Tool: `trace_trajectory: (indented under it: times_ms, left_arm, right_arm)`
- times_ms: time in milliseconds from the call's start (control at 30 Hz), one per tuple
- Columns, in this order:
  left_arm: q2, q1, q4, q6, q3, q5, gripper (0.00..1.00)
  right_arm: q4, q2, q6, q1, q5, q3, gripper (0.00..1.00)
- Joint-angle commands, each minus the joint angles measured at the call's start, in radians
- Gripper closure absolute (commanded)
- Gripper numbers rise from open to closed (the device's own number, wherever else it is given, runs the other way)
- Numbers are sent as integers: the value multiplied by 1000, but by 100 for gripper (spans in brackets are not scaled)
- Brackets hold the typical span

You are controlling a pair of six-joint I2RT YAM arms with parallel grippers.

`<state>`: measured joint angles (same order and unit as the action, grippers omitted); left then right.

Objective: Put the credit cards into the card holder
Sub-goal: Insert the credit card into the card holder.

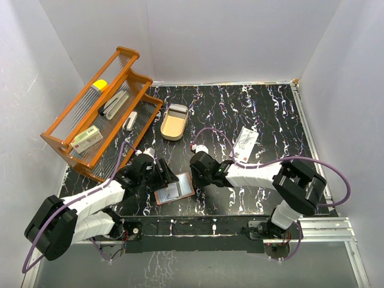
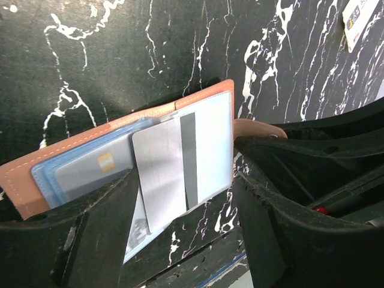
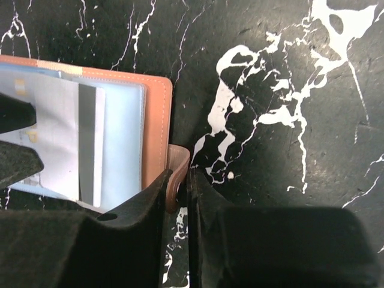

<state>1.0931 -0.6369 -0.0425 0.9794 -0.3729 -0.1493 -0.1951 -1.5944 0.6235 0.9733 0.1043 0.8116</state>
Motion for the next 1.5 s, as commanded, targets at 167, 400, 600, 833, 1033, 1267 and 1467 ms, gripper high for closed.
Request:
trace_trajectory:
  times_ms: [167, 400, 600, 833, 1033, 1267, 1467]
  left_arm:
    - [44, 2, -95, 41, 32, -73, 37]
    - [72, 2, -150, 69, 28, -110, 37]
    - [98, 2, -187, 94, 20, -141, 38]
    - [145, 0, -236, 109, 10, -182, 38]
    - [116, 0, -180, 76, -13, -161, 38]
    - [75, 0, -7, -20, -82, -113, 36]
    - [20, 0, 121, -62, -100, -40, 35]
  right_arm:
    - [114, 58, 86, 20, -50, -71, 87]
    - [126, 60, 108, 31, -44, -80, 88]
    - [131, 73, 151, 38, -14, -100, 89]
    - [135, 103, 204, 38, 40, -131, 90]
    - [77, 161, 209, 38, 127, -151, 90]
    - [50, 218, 213, 39, 167, -184, 91]
    - [24, 261, 214, 39, 196, -192, 94]
